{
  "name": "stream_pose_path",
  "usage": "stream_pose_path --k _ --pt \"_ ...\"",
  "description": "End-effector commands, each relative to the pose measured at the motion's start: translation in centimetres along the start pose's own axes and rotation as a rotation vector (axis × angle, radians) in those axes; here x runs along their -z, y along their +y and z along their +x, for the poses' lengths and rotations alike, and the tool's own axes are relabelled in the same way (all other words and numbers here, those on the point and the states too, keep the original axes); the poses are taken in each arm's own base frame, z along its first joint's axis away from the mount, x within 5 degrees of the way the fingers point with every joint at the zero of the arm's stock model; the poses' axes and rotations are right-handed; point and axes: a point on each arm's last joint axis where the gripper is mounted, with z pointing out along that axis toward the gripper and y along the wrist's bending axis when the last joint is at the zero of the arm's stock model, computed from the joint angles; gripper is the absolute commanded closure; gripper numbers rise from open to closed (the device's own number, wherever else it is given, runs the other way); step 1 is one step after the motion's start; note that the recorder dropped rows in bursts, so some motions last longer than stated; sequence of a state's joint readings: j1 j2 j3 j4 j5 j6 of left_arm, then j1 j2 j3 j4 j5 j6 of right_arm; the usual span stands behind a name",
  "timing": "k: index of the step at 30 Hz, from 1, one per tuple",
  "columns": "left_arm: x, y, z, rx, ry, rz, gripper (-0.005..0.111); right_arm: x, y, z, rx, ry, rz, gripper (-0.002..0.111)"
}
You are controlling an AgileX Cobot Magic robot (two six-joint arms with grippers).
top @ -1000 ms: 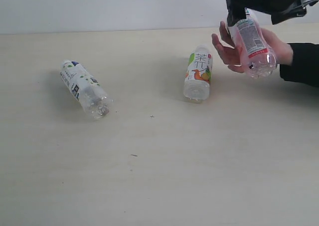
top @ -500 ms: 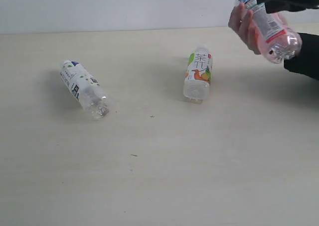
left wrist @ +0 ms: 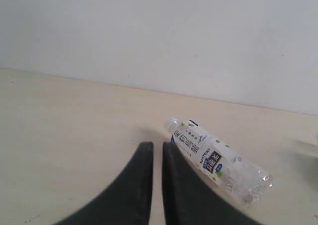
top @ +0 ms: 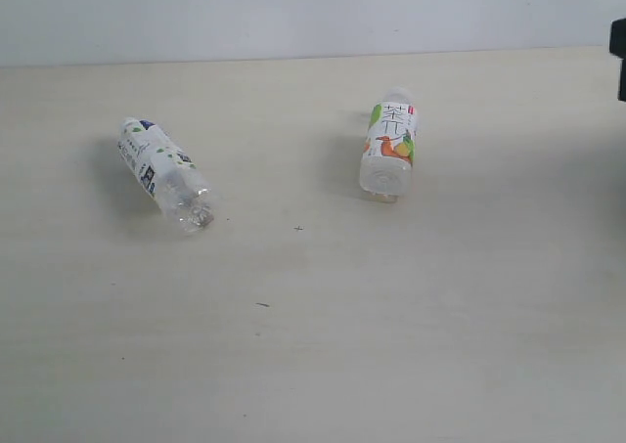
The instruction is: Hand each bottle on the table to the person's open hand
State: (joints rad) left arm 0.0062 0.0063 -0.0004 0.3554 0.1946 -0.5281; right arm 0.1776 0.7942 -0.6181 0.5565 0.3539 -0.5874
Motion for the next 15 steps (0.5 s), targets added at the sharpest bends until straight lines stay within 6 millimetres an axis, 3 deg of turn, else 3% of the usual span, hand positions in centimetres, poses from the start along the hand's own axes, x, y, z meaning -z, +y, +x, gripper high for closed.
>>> stream_pose_path --k 1,5,15 --pt "0.0 0.0 0.0 -0.001 -0.005 0.008 0.097 3.7 0.6 -0.5 0.101 -0.120 0.013 0.107" --pt "0.0 0.0 0.0 -0.001 -0.005 0.008 0.097 5.0 1.1 1.2 0.162 -0.070 -0.005 0.107" --pt "0.0 0.0 0.0 -0.001 -0.005 0.008 0.097 8.6 2.0 3.4 0.126 -0.263 0.007 0.107"
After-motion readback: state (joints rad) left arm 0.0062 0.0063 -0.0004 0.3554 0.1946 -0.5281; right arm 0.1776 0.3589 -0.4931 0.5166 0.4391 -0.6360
